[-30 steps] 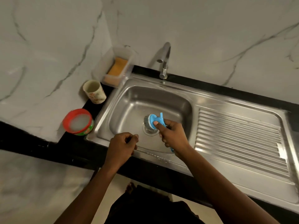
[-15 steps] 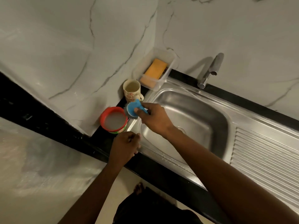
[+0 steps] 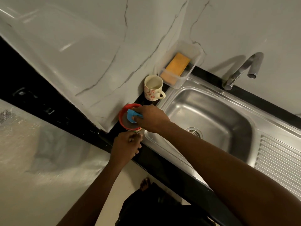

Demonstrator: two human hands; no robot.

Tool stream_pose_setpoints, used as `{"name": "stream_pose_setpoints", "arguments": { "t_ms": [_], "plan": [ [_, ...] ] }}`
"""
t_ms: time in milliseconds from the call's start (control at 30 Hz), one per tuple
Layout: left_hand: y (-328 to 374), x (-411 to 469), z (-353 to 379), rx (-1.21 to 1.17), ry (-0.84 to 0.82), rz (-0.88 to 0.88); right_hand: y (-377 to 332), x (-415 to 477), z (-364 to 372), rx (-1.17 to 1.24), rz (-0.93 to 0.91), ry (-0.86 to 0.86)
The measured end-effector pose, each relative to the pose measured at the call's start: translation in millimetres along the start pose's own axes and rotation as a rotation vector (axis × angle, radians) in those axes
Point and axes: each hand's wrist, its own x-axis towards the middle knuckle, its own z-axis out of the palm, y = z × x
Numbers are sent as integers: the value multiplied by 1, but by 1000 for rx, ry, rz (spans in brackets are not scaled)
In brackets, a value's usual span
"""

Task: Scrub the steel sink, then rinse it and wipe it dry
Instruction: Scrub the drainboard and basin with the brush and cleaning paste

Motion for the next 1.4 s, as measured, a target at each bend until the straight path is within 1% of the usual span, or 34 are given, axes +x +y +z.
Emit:
{"name": "stream_pose_setpoints", "arguments": {
  "t_ms": [133, 267, 500, 600, 667, 767, 833, 933, 1000, 1167, 1300, 1400],
  "plan": [
    [-4, 3, -3, -21, -11, -24, 0, 1, 7, -48, 9, -23],
    [-2, 3, -2, 0, -4, -6, -1, 6, 4, -44, 12, -25],
    [12, -2, 11, 68, -33, 52, 3, -16, -21, 273, 79, 113],
    [21, -7, 21, 80, -54, 74, 14, -39, -42, 349, 140, 165],
    [27, -11, 32, 92, -81, 94, 26, -61, -55, 441, 210, 186],
    [38, -17, 55, 124, -115, 142, 52, -102, -72, 754, 357, 166],
    [45, -20, 75, 115, -140, 157, 74, -134, -80, 917, 442, 166],
    [57, -25, 110, 103, -188, 162, 112, -186, -88, 1088, 537, 197],
    [65, -30, 137, 138, -226, 190, 140, -225, -91, 1173, 603, 257],
    [80, -50, 199, 235, -352, 247, 201, -326, -94, 1261, 775, 447],
    [86, -67, 239, 295, -438, 301, 238, -395, -85, 1214, 903, 573],
    [91, -77, 260, 337, -481, 329, 258, -428, -71, 1174, 983, 631]
  ]
}}
